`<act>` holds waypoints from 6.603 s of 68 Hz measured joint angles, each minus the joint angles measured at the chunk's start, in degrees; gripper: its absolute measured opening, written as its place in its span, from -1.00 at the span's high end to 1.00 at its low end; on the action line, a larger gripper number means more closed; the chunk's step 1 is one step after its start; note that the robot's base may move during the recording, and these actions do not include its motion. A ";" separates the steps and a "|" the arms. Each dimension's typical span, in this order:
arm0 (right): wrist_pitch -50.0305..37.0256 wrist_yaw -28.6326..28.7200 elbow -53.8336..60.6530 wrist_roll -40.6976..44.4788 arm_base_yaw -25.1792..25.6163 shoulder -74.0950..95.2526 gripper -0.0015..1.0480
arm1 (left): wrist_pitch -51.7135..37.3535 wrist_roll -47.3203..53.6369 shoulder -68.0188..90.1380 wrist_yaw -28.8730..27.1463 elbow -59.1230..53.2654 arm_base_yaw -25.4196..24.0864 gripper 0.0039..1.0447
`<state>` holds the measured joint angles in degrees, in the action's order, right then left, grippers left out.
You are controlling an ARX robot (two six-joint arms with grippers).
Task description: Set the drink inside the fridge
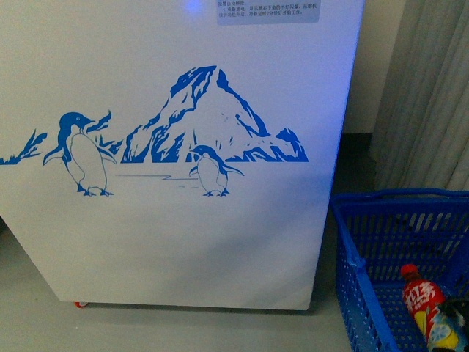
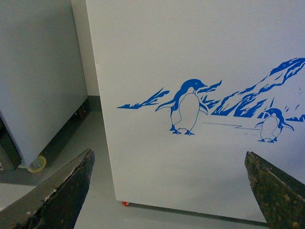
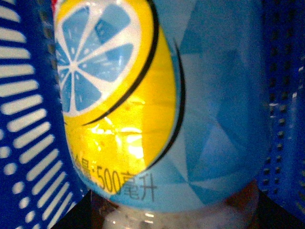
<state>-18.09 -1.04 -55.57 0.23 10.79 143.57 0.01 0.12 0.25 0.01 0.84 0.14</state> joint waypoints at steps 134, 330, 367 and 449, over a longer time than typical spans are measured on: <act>26.56 -3.37 10.08 -7.80 -8.74 -114.14 0.14 | 0.00 0.00 -0.02 0.02 0.00 0.02 -0.85; 26.53 -3.26 10.12 -7.80 -8.68 -114.07 0.14 | -6.03 81.07 118.51 29.62 90.73 2.99 -0.85; 26.53 -3.19 10.12 -7.80 -8.68 -114.07 0.14 | -14.53 73.24 144.45 10.27 129.00 4.02 -0.85; 61.55 17.81 -6.51 3.45 -2.12 -103.45 0.15 | -33.99 1.68 48.76 -0.90 14.53 0.07 0.10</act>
<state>43.46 16.78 -62.08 3.68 8.67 40.12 -33.98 1.80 49.01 -0.89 15.38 0.21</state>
